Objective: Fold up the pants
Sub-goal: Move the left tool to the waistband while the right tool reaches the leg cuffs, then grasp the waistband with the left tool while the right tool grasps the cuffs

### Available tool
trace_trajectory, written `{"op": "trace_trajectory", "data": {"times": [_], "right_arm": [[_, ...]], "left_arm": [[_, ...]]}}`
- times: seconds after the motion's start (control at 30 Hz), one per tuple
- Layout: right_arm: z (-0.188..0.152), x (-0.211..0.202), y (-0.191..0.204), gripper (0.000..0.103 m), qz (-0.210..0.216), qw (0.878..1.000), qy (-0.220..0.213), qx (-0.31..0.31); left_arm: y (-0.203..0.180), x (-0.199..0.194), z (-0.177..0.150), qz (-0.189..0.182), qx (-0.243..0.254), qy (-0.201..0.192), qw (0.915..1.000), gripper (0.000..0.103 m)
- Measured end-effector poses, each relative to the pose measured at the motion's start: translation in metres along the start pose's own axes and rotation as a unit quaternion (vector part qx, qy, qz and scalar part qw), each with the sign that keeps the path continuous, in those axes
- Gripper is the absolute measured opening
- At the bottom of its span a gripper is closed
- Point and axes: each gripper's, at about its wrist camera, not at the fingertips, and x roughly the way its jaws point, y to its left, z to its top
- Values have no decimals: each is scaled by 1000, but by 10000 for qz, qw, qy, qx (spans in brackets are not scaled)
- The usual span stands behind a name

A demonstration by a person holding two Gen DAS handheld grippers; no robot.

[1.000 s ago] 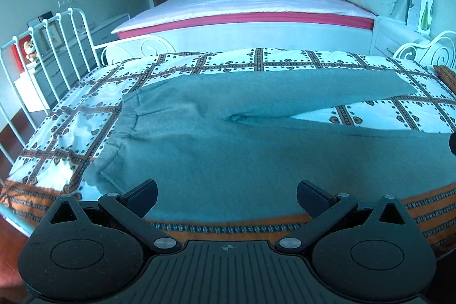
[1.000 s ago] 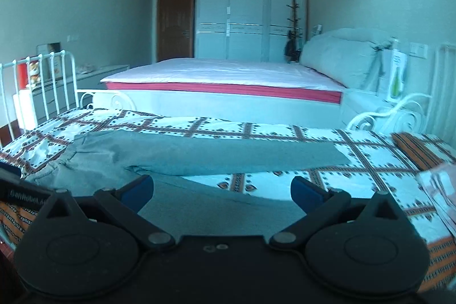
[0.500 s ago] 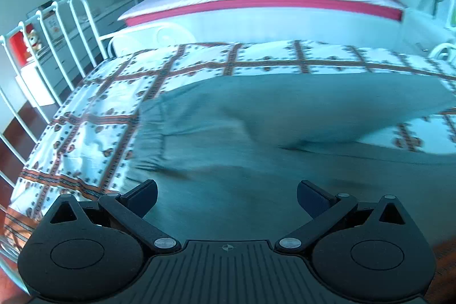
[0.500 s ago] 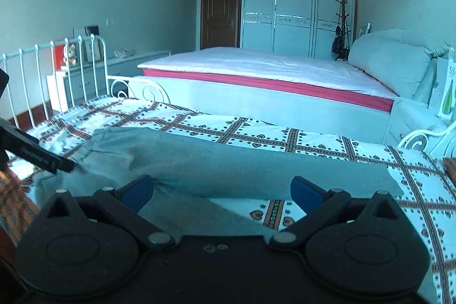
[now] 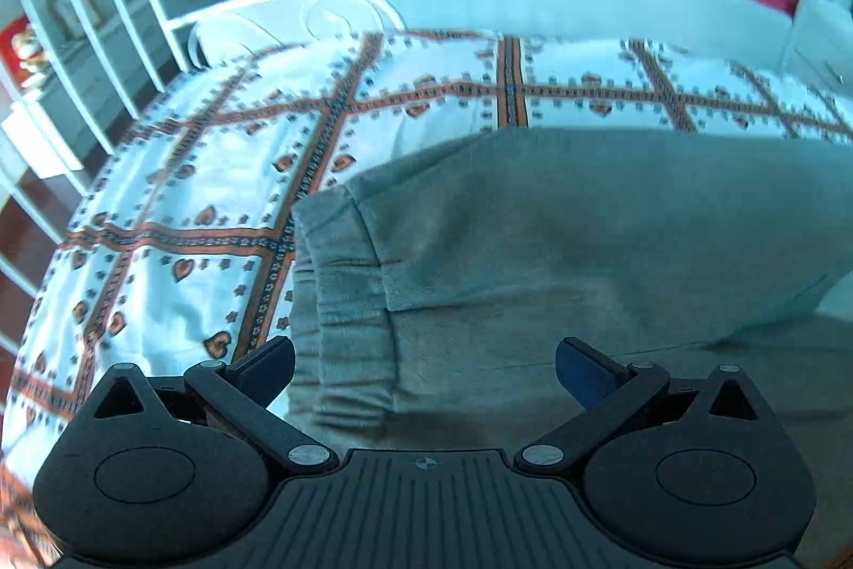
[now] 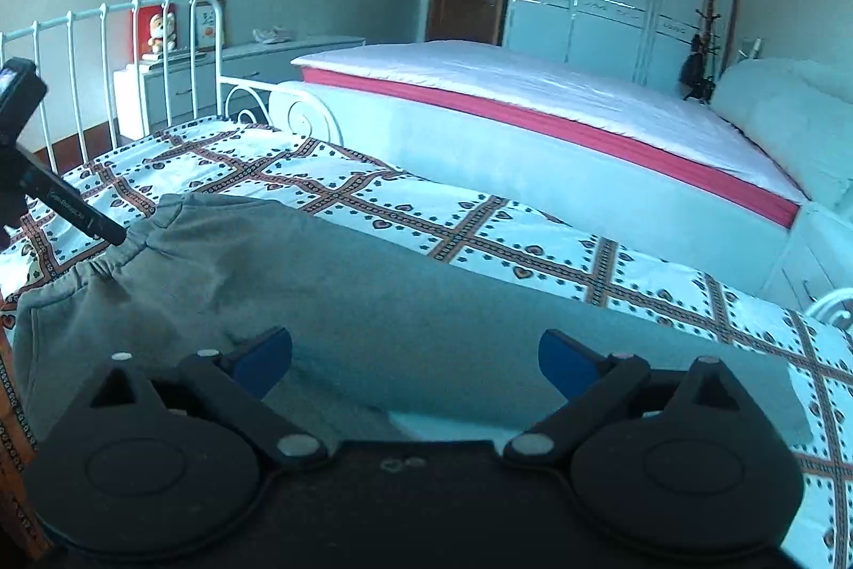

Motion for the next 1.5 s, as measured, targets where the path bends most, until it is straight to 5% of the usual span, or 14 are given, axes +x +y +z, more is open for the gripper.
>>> {"op": "trace_trajectory", "data": {"times": [0.17,0.3,0.5,0.57,0.67,0.73,0.83,0.9,0.93,1.13,1.23,1.33,1.4,1.5], "right_arm": [[6,31,0,94,215,9996,162,-84],[17,60,0,91,491,9974,278,-455],[48,132,-3,62,1184,9818,836,-1226],[56,161,-1,52,1327,9752,1031,-1439],[65,203,-6,32,1596,9671,1337,-1463],[71,227,-12,37,1690,9654,1388,-1419],[81,255,-15,47,1876,9594,1454,-1522],[90,271,-17,65,1949,9557,1510,-1606],[94,277,-18,65,1981,9538,1555,-1638],[100,322,-19,65,2382,9305,2165,-1750],[92,335,-15,61,2384,9228,2356,-1900],[83,345,-14,46,2369,9180,2492,-1973],[85,344,-13,6,2525,9167,2442,-1902],[85,335,-7,0,2491,9131,2483,-2062]], "left_arm": [[6,28,25,50,713,-79,9974,103],[1,62,50,294,1732,203,9842,103],[3,106,83,149,2939,358,9551,102],[3,123,88,-195,3256,564,9436,87],[6,145,95,-403,3441,652,9358,80],[6,154,101,-683,3473,707,9326,79],[6,163,106,-1104,3771,763,9164,79],[8,169,112,-1326,3868,889,9082,79],[9,173,116,-1421,3852,988,9064,79],[16,194,125,-1907,3556,1290,9058,76],[22,188,122,-2148,3424,1274,9057,55],[24,179,117,-2155,3341,1180,9100,45],[24,173,114,-2062,3290,1106,9149,41],[14,157,107,-1584,3523,766,9192,33]]}}
